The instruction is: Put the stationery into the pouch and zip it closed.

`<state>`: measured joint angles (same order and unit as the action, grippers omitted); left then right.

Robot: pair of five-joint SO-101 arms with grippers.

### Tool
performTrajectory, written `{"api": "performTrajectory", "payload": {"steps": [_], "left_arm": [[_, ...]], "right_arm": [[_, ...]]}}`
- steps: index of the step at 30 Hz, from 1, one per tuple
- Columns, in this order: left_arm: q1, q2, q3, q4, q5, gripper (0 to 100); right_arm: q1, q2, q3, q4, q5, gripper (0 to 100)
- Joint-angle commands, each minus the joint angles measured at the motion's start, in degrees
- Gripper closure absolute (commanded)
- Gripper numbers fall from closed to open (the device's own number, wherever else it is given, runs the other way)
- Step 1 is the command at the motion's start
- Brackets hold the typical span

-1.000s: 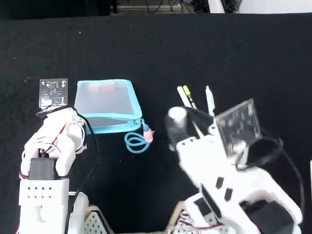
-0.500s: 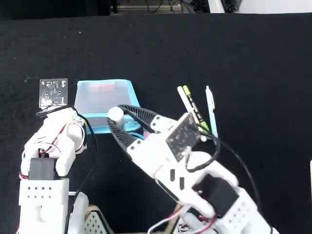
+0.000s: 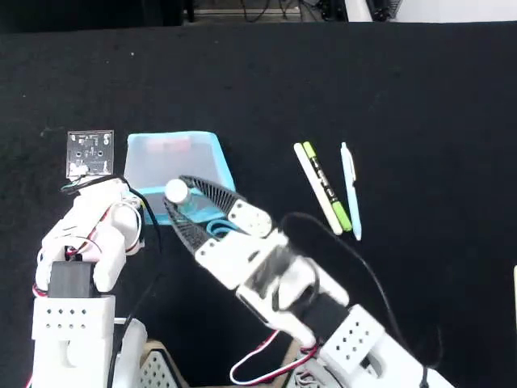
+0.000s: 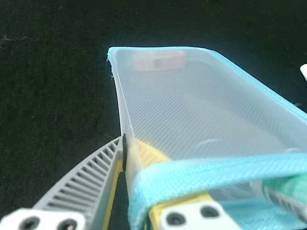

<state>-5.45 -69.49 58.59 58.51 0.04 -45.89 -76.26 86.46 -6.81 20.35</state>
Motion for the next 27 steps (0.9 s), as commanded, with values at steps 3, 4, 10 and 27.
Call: {"api": "performTrajectory", "payload": {"steps": [3,4,10,27], "left_arm": [[0.0,-0.6,-0.6,-0.8,0.7,97],[0.0,-0.6,-0.6,-0.8,0.7,97],[0.0,-0.7,-0.6,-0.8,0.7,97],[0.0,-0.7,-0.6,-0.8,0.7,97]], "right_arm": [[-0.2,-0.1,8.0,-10.2,13.6,98.8],[-0.2,-0.2,8.6,-10.1,13.7,98.8],[-0.5,-0.2,5.8,-1.8,4.4,98.7],[2.5,-0.2,-40.0,58.4,-22.9,62.9]]}}
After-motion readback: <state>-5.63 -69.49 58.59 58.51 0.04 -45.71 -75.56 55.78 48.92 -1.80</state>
